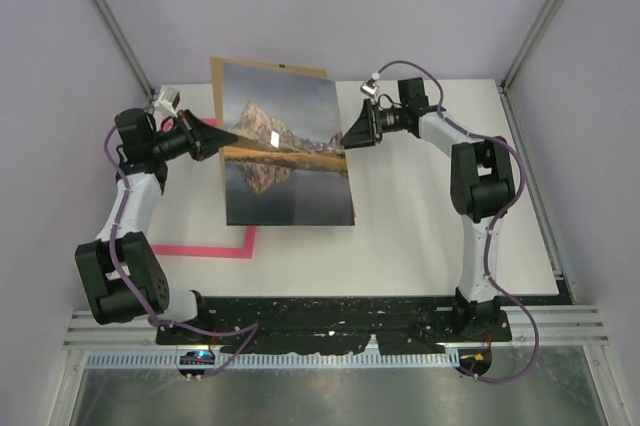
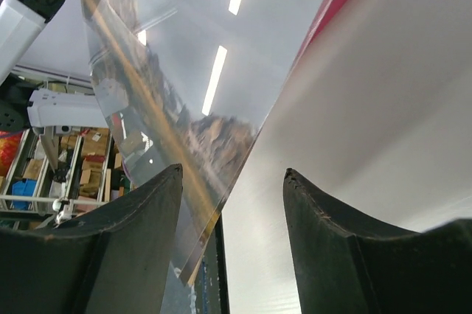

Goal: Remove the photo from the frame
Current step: Remove the photo frame item from the photo frame.

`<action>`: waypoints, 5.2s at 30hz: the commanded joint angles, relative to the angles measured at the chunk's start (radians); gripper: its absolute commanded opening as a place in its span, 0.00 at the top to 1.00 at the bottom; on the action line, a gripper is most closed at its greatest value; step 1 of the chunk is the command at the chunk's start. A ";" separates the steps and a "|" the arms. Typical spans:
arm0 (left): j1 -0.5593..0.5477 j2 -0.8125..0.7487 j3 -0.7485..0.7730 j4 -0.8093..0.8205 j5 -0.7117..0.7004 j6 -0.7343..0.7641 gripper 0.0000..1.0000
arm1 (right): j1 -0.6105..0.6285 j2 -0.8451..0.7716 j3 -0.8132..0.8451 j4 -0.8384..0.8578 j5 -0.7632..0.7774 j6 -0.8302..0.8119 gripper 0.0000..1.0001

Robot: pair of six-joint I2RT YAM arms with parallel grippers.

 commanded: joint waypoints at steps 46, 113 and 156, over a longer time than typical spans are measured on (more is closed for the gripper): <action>-0.049 0.014 0.040 -0.148 -0.029 0.194 1.00 | -0.008 -0.022 -0.160 1.898 -0.338 1.501 0.54; 0.027 -0.113 0.050 -0.207 -0.069 0.220 1.00 | 0.061 -0.608 -0.497 0.336 0.428 -0.198 0.05; 0.147 -0.067 0.034 0.353 -0.058 -0.249 1.00 | 0.109 -0.330 -0.637 0.865 -0.079 0.585 0.44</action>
